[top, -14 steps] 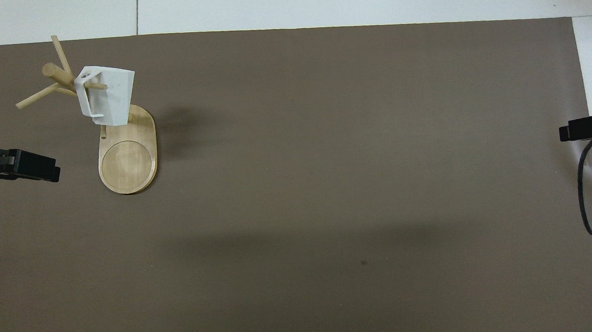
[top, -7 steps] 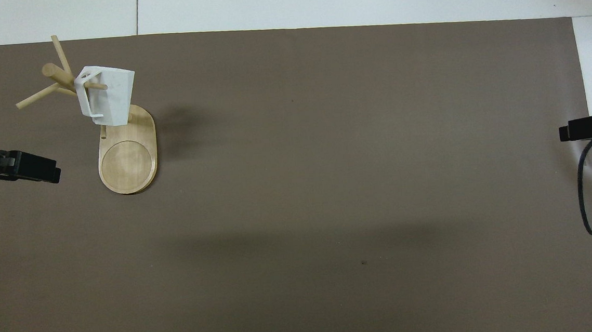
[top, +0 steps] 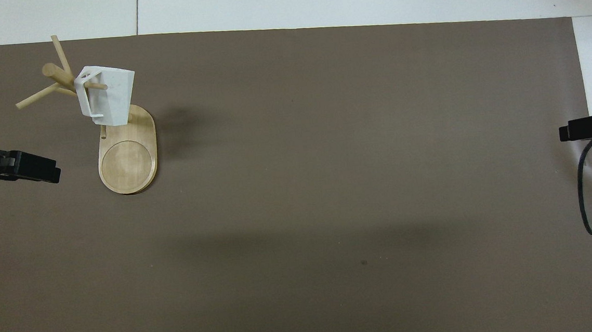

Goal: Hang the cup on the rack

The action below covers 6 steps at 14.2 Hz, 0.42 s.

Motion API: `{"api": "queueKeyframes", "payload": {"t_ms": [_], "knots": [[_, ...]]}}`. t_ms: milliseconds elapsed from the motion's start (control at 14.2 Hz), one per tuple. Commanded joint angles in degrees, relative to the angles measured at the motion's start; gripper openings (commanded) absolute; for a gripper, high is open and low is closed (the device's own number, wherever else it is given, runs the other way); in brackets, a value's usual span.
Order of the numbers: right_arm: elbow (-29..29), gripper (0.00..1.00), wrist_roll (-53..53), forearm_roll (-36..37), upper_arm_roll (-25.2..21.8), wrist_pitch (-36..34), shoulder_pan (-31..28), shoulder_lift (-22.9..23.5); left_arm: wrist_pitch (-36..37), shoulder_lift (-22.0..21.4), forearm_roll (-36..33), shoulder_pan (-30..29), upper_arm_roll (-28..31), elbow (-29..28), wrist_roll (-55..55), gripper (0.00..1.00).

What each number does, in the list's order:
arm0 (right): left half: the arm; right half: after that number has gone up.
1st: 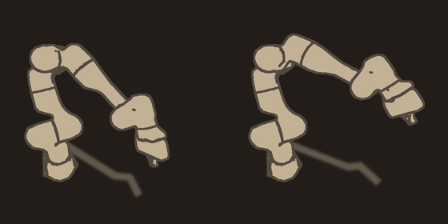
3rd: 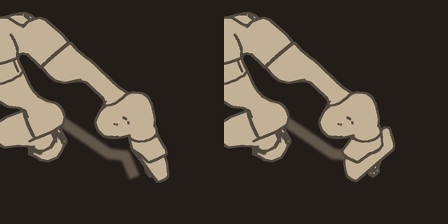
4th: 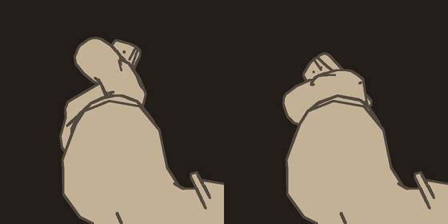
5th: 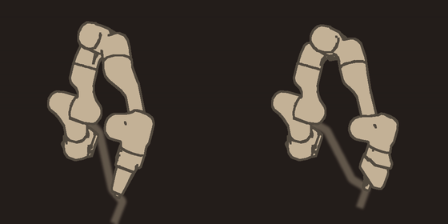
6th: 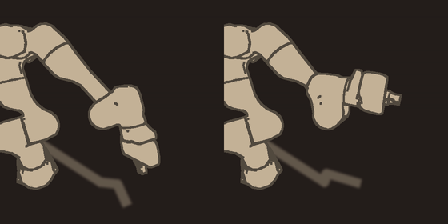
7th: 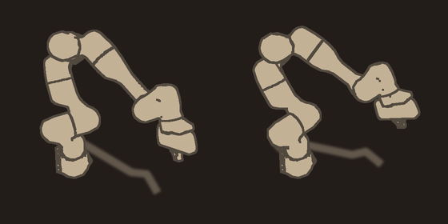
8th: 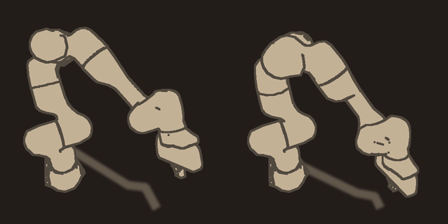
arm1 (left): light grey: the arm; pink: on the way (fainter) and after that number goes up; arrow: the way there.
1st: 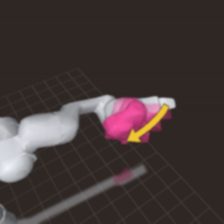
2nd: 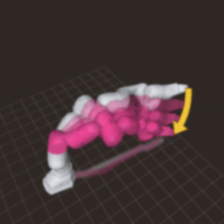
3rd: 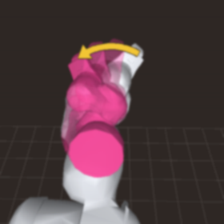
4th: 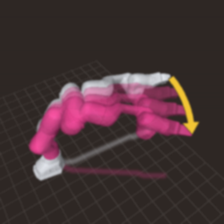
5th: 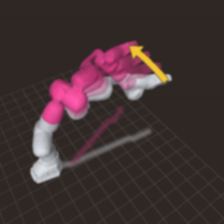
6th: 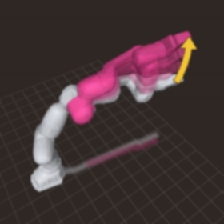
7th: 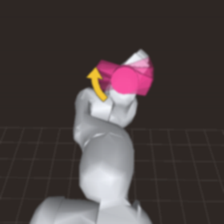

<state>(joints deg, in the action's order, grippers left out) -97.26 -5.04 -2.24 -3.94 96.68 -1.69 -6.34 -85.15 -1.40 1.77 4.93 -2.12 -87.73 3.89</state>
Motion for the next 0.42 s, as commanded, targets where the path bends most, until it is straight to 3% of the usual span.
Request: {"api": "queueKeyframes", "payload": {"t_ms": [0, 351], "knots": [[0.06, 1.0, -0.06, -0.4, -0.01, -0.79, -0.07, -0.16, -2.56, -2.12, -0.89, -0.18, -0.08, -3.23, -0.02, 1.0], [0.06, 1.0, -0.06, -0.4, -0.01, -0.79, -0.07, -0.16, -3.89, -2.38, -0.81, -0.27, -0.08, -4.02, -0.02, 1.0]]}}
